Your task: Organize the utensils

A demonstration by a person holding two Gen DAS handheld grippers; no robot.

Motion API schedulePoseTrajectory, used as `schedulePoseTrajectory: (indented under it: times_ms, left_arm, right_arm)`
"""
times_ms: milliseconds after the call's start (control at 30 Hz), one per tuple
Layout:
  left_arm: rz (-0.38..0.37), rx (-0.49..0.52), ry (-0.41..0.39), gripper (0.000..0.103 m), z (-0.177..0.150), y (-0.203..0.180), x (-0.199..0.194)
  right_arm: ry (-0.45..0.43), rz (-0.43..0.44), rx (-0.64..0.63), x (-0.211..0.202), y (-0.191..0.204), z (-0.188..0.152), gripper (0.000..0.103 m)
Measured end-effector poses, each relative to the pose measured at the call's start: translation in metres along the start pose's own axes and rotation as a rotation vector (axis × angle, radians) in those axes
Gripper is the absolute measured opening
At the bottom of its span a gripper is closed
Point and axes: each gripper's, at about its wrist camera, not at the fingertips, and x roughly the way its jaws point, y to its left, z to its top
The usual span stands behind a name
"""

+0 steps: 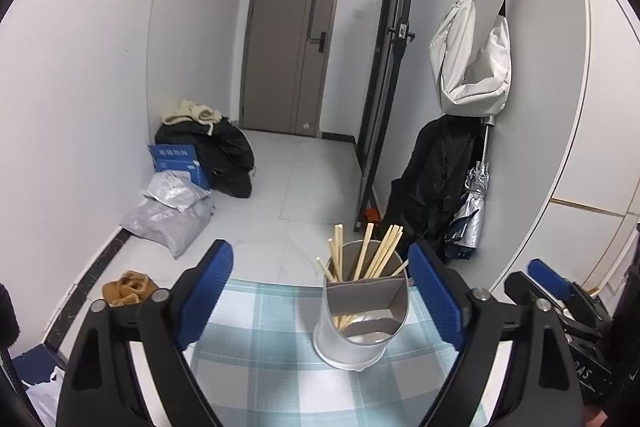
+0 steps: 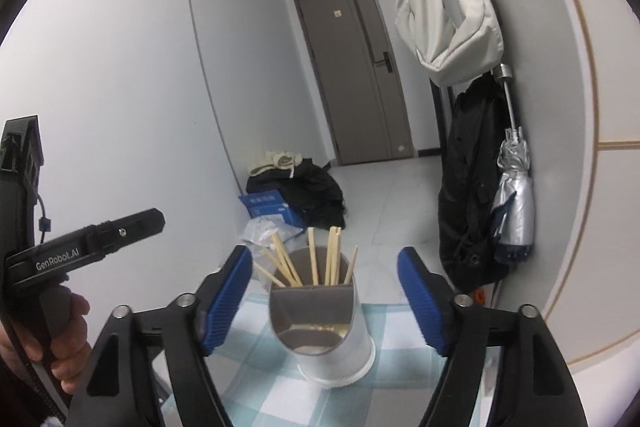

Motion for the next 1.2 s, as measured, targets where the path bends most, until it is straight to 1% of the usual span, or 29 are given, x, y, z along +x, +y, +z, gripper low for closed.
schedulePoseTrajectory:
  times_ms: [67, 100, 233, 300, 400, 433, 467, 500, 600, 700, 733, 833, 900, 1100, 1200]
  left_arm:
    - [0.019, 0.003, -0.013, 0.093, -0.005, 0.001, -0.005]
    - [0.026, 0.005, -0.02, 0.093, -0.008, 0.001, -0.008]
    - [0.038, 0.007, -0.037, 0.094, -0.018, 0.004, -0.017]
    - [0.061, -0.003, -0.054, 0.094, -0.026, 0.007, -0.026]
    - [0.079, -0.019, -0.096, 0.102, -0.038, 0.011, -0.036]
    - [0.088, -0.019, -0.105, 0.102, -0.041, 0.011, -0.038]
    - [0.12, -0.018, -0.115, 0.102, -0.045, 0.011, -0.039]
    - [0.134, -0.021, -0.118, 0.102, -0.049, 0.013, -0.04]
    - [0.146, -0.01, -0.106, 0.102, -0.062, 0.012, -0.035]
    - [0.137, -0.002, -0.088, 0.102, -0.075, 0.012, -0.03]
    - [0.136, 0.001, -0.087, 0.102, -0.078, 0.011, -0.029]
    - [0.165, 0.022, -0.084, 0.102, -0.087, 0.01, -0.024]
    - [0.166, 0.023, -0.071, 0.102, -0.091, 0.011, -0.02]
    - [0.162, 0.051, -0.059, 0.102, -0.104, 0.01, -0.012]
    - [0.161, 0.05, -0.04, 0.102, -0.11, 0.012, -0.008]
  right_arm:
    - [-0.025, -0.02, -0.027, -0.01, 0.005, -0.006, 0.081]
    - [-0.035, -0.025, -0.044, -0.014, 0.007, -0.01, 0.083]
    - [-0.06, -0.049, -0.098, -0.027, 0.015, -0.022, 0.088]
    - [-0.067, -0.05, -0.105, -0.034, 0.018, -0.028, 0.092]
    - [-0.082, -0.056, -0.098, -0.043, 0.02, -0.038, 0.096]
    - [-0.086, -0.059, -0.098, -0.046, 0.02, -0.042, 0.097]
    - [-0.087, -0.065, -0.099, -0.047, 0.02, -0.047, 0.098]
    - [-0.084, -0.073, -0.102, -0.049, 0.02, -0.051, 0.098]
    - [-0.085, -0.09, -0.107, -0.051, 0.022, -0.061, 0.1]
    - [-0.083, -0.109, -0.116, -0.053, 0.02, -0.073, 0.1]
    - [-0.081, -0.113, -0.113, -0.054, 0.019, -0.076, 0.1]
    - [-0.073, -0.124, -0.084, -0.055, 0.013, -0.087, 0.101]
    - [-0.076, -0.128, -0.065, -0.055, 0.01, -0.093, 0.101]
    - [-0.042, -0.153, -0.082, -0.046, 0.008, -0.108, 0.101]
    - [-0.017, -0.159, -0.067, -0.043, 0.005, -0.114, 0.101]
